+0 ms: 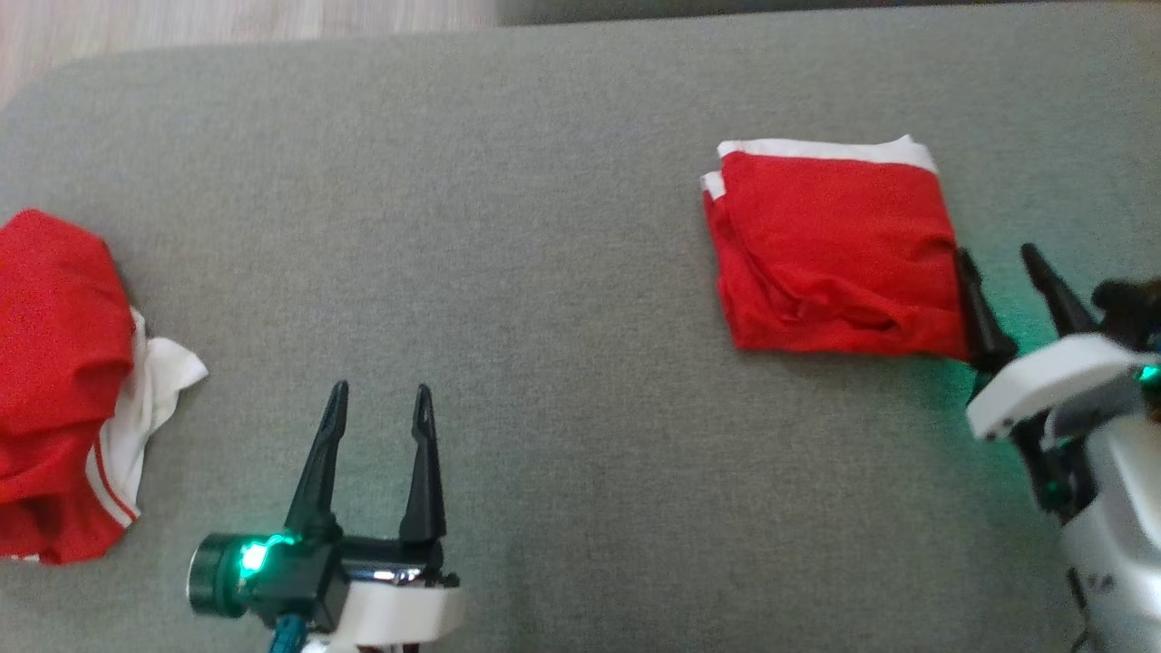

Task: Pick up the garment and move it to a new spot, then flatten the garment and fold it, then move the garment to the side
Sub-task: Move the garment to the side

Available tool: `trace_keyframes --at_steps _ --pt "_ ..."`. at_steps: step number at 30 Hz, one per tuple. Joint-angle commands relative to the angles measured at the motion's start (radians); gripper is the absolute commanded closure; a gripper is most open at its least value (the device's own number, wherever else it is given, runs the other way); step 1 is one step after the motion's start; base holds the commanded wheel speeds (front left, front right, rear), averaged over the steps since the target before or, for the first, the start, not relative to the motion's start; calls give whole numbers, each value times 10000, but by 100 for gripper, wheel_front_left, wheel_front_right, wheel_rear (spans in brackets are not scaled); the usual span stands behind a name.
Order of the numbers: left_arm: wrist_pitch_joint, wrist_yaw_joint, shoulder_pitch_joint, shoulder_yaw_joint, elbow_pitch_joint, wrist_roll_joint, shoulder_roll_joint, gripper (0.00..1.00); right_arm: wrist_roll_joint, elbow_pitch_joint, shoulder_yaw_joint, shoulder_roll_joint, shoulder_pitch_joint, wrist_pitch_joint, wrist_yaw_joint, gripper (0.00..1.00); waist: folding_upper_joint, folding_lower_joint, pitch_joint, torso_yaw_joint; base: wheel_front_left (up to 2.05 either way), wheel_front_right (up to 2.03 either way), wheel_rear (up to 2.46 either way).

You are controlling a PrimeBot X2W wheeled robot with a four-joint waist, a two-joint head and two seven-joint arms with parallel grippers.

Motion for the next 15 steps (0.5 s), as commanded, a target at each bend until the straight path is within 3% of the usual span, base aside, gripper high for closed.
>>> trace_keyframes --at_steps 1,5,10,11,12,13,15 --pt "-51 65 -379 167 -293 86 -37 0 168 -2 261 -337 -378 257 -7 0 0 -2 296 177 0 0 0" --pt "-51 76 -551 63 -213 102 -37 0 417 541 475 -607 -908 660 -7 0 0 -2 498 268 0 0 0" --pt "-51 189 -777 -32 -161 -44 -37 0 1245 1157 1482 -682 -1302 1878 -7 0 0 -2 735 322 0 0 0" --pt "-51 229 -834 -6 -174 -93 -37 0 1424 1132 1707 -736 -1346 2013 -7 5 0 -2 777 311 0 0 0" --pt "-51 270 -883 33 -197 -128 -37 0 1570 1079 1834 -813 -1403 2001 -7 49 0 -2 825 278 0 0 0" --pt "-51 304 -924 77 -220 -148 -37 0 1624 1039 1921 -925 -1458 1927 -7 100 0 -2 875 229 0 0 0" --pt "-51 353 -978 173 -270 -157 -37 0 1545 983 2117 -1231 -1555 1785 -7 100 0 -2 989 85 0 0 0"
